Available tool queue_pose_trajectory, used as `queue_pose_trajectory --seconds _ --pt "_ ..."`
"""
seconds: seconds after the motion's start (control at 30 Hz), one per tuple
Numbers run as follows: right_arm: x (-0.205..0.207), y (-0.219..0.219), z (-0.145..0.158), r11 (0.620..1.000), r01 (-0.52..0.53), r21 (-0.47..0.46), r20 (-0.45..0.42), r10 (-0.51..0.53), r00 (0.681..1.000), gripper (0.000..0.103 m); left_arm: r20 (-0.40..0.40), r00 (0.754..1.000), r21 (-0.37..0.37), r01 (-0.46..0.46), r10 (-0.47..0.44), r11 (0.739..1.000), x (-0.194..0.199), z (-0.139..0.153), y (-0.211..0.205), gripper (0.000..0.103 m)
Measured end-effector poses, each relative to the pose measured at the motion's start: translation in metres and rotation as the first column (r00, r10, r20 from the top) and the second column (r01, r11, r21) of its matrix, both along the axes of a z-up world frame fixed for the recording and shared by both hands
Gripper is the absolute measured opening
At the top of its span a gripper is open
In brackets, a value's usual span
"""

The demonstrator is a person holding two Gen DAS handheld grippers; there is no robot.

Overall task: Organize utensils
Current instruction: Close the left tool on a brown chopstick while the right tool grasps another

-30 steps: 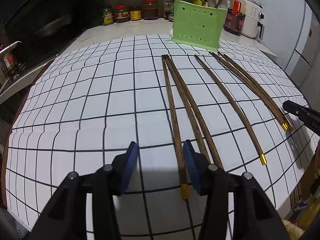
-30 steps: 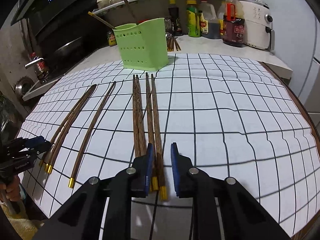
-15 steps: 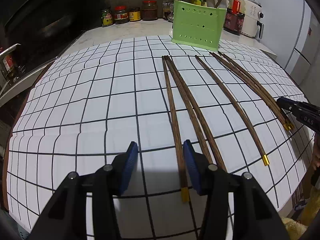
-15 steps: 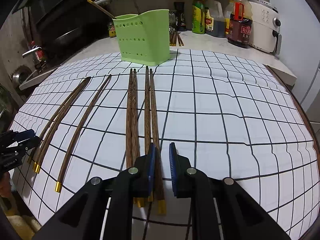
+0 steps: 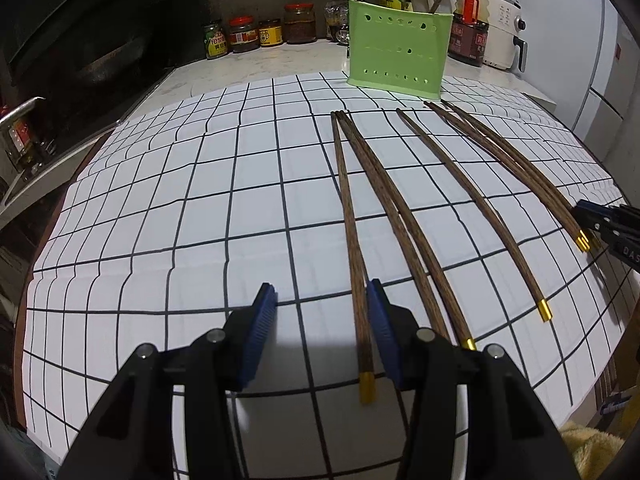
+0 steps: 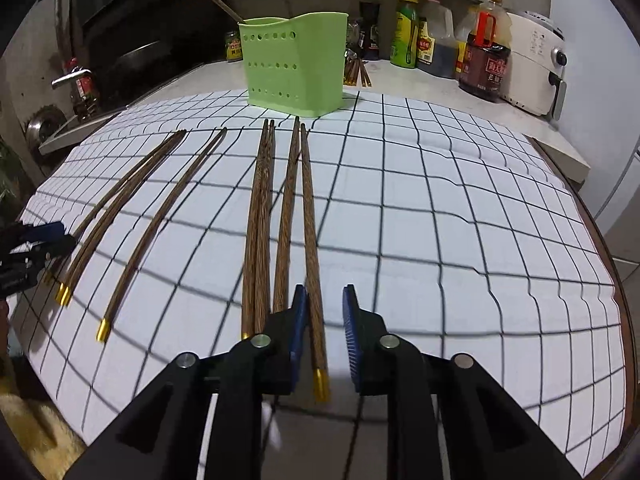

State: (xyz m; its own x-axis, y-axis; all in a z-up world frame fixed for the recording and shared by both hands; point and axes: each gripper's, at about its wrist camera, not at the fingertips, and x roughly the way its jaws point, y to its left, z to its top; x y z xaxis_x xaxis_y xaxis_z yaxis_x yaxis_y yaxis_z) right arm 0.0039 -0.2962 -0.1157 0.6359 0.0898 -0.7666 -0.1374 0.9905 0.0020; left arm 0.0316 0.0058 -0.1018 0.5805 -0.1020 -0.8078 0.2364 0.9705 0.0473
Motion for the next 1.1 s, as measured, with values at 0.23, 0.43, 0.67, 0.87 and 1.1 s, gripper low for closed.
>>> queue_pose_trajectory --seconds 0.23,0.43,0.67,0.87,1.1 --pt "-0.011 -0.01 -0.004 0.994 0.109 0.026 0.05 -0.11 0.993 0.014 0.055 0.998 0.002 0.006 -0.006 1.0 -0.011 -0.002 0.009 0.047" --pt "-0.016 -0.01 -0.005 0.993 0.106 0.056 0.064 -0.109 0.992 0.018 0.065 0.997 -0.024 0.039 -0.037 0.999 -0.038 -0.002 0.002 0.047" --pt "-0.024 -0.01 -0.008 0.995 0.072 0.072 0.101 -0.08 0.992 0.018 0.094 0.995 0.003 0.015 -0.015 1.0 -0.043 -0.003 -0.003 0.021" --pt "-0.033 -0.006 -0.008 0.999 0.025 0.047 0.124 -0.031 0.992 0.019 0.125 0.991 0.039 0.047 -0.051 0.998 -0.042 -0.005 -0.011 0.02" --pt "-0.041 -0.009 -0.01 0.998 0.014 0.063 0.15 -0.023 0.988 0.023 0.131 0.99 0.024 0.056 -0.059 0.998 -0.04 -0.005 -0.009 0.019"
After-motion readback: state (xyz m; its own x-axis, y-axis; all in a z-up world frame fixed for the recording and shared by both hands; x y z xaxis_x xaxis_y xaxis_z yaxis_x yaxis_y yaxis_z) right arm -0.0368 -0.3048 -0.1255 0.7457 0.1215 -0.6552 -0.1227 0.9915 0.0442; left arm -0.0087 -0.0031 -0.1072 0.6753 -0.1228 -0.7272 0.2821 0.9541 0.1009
